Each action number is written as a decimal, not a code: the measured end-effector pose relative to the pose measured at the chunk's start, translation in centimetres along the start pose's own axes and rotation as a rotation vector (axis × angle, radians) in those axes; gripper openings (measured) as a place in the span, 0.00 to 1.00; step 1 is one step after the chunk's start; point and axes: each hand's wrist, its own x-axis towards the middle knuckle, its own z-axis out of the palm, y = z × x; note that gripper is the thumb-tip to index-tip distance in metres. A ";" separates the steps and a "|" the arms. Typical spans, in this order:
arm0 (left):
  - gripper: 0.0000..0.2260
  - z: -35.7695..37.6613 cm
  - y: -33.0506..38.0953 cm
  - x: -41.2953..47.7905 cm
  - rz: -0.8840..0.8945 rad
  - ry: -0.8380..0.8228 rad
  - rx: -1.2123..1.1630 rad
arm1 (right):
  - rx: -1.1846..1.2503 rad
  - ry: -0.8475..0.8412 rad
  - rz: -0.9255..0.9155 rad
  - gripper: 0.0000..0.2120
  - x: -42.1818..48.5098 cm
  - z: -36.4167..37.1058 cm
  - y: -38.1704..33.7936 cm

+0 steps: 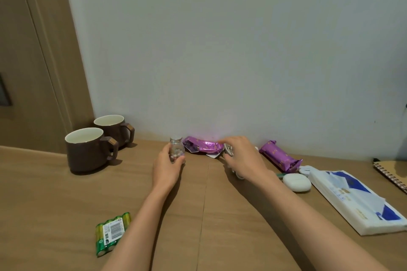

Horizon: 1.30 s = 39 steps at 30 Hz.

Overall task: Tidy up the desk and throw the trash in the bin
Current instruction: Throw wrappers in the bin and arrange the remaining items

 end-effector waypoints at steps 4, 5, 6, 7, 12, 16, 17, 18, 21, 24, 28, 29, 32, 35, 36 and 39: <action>0.39 0.0 0.8 -0.6 0.078 0.188 0.096 | -0.064 -0.022 0.017 0.20 1.4 1.5 0.1; 0.41 0.0 1.3 -1.0 0.138 0.260 0.158 | -0.080 -0.009 0.012 0.19 1.6 1.9 0.1; 0.42 0.1 1.7 -1.2 0.220 0.317 0.220 | -0.097 0.005 0.004 0.17 1.7 2.1 0.1; 0.42 0.3 2.1 -1.3 0.310 0.354 0.268 | -0.120 0.017 -0.009 0.16 1.9 2.4 0.1; 0.32 1.8 2.7 -1.4 0.615 0.380 0.338 | -0.257 0.031 -0.112 0.11 2.3 2.6 -0.8; 0.24 3.2 2.2 -1.2 0.726 0.245 0.474 | -0.297 -0.020 -0.113 0.11 2.1 2.4 -1.0; 0.22 3.6 2.1 -1.1 0.719 0.204 0.501 | -0.313 -0.037 -0.114 0.12 2.0 2.3 -0.9; 0.21 3.9 1.9 -1.0 0.697 0.172 0.512 | -0.325 -0.045 -0.120 0.12 1.8 2.2 -0.7; 0.22 4.9 1.4 -0.4 0.619 0.093 0.488 | -0.310 -0.032 -0.145 0.12 1.3 2.3 -0.1; 0.21 5.5 1.2 0.2 0.657 0.076 0.529 | -0.249 0.018 -0.167 0.10 1.0 2.9 1.0; 0.08 6.1 0.9 1.1 0.617 0.042 0.632 | -0.153 0.048 -0.200 0.09 0.8 3.4 1.9; 0.06 6.1 0.9 1.3 0.605 0.046 0.682 | -0.127 0.065 -0.207 0.09 0.7 3.4 2.1; 0.06 5.4 1.3 1.3 0.577 0.073 0.707 | -0.024 0.155 -0.201 0.05 0.4 3.1 1.9; 0.09 4.2 2.8 0.6 0.539 0.068 0.538 | 0.106 0.243 -0.166 0.05 0.1 2.0 1.5; 0.09 3.7 3.5 0.3 0.529 0.077 0.463 | 0.146 0.269 -0.151 0.05 -0.1 1.4 1.3; 0.07 2.6 5.7 -0.4 0.507 0.089 0.313 | 0.262 0.330 -0.129 0.05 -0.9 -1.0 0.4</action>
